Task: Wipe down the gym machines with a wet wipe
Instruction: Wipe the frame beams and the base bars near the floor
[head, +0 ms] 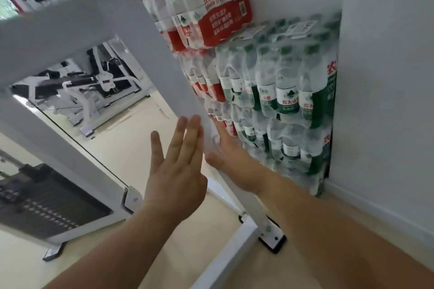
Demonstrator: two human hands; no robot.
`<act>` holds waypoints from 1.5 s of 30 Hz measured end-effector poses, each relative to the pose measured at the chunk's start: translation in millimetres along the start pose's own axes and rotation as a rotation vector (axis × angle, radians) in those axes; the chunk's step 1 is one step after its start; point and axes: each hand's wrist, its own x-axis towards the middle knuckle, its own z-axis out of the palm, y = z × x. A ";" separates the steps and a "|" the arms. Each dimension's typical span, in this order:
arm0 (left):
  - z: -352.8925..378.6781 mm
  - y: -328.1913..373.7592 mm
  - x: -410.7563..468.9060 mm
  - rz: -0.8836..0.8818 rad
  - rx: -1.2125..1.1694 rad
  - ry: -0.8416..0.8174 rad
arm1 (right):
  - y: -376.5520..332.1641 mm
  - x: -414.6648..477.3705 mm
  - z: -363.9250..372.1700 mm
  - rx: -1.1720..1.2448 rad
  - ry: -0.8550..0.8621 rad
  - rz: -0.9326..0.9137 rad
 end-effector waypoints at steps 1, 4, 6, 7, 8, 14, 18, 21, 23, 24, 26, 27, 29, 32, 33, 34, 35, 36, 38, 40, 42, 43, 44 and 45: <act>0.8 5.5 0.9 -0.023 -0.011 0.007 | 17.0 -7.5 2.0 0.003 0.017 0.006; 13.6 27.8 -0.3 -0.017 -0.009 0.038 | 66.8 -26.7 0.4 0.043 0.016 0.085; 31.7 44.6 -7.1 0.019 0.021 -0.013 | 94.0 -28.3 -8.5 0.053 -0.020 0.140; 40.3 49.6 -10.9 0.028 0.028 -0.046 | 103.1 -27.8 -12.8 0.044 -0.034 0.150; 47.3 53.0 -14.2 0.035 0.038 -0.077 | 112.0 -26.9 -15.6 0.037 -0.053 0.158; 65.0 69.6 -27.3 0.114 0.077 -0.151 | 184.2 -40.5 -17.0 0.034 -0.074 0.206; 89.7 94.0 -28.1 0.169 0.084 -0.230 | 247.0 -63.3 -27.1 0.080 -0.063 0.382; 110.4 116.4 -32.6 0.265 0.060 -0.301 | 281.1 -76.4 -36.6 0.041 -0.112 0.460; 124.5 128.0 -38.2 0.324 0.071 -0.355 | 290.7 -82.3 -34.4 0.061 -0.108 0.455; 131.0 131.4 -42.1 0.343 0.088 -0.378 | 290.3 -84.7 -31.1 0.064 -0.079 0.415; 141.1 134.8 -48.6 0.358 0.094 -0.425 | 289.2 -88.6 -23.9 0.041 -0.038 0.338; 144.6 135.2 -50.3 0.361 0.092 -0.448 | 293.9 -91.4 -22.4 0.028 -0.039 0.326; 149.0 135.4 -51.7 0.365 0.105 -0.471 | 322.4 -100.2 -22.2 -0.005 -0.059 0.370; 153.4 136.9 -52.8 0.370 0.128 -0.469 | 372.0 -112.8 -30.5 -0.003 -0.036 0.584; 154.0 138.4 -52.2 0.368 0.126 -0.481 | 387.2 -113.2 -31.9 0.044 -0.040 0.620; 154.4 140.5 -51.8 0.366 0.126 -0.501 | 393.4 -110.8 -31.9 0.088 -0.058 0.628; 155.2 143.3 -51.8 0.366 0.121 -0.521 | 394.4 -106.5 -29.9 0.122 -0.060 0.610; 156.3 146.1 -52.8 0.372 0.111 -0.539 | 386.9 -102.5 -27.3 0.146 -0.046 0.580; 159.1 150.6 -53.2 0.389 0.087 -0.570 | 367.7 -96.2 -20.3 0.165 -0.003 0.487; 160.2 157.0 -48.8 0.422 0.115 -0.624 | 369.6 -96.9 -18.1 0.208 0.014 0.455; 164.2 165.3 -45.3 0.508 0.175 -0.588 | 390.6 -106.9 -22.5 0.301 0.038 0.511; 168.6 170.6 -46.6 0.540 0.185 -0.574 | 402.8 -110.8 -25.8 0.373 0.095 0.581; 173.4 176.0 -46.0 0.558 0.194 -0.594 | 410.3 -112.6 -29.1 0.433 0.153 0.684; 177.9 180.1 -44.0 0.568 0.201 -0.623 | 415.2 -111.0 -30.8 0.452 0.219 0.765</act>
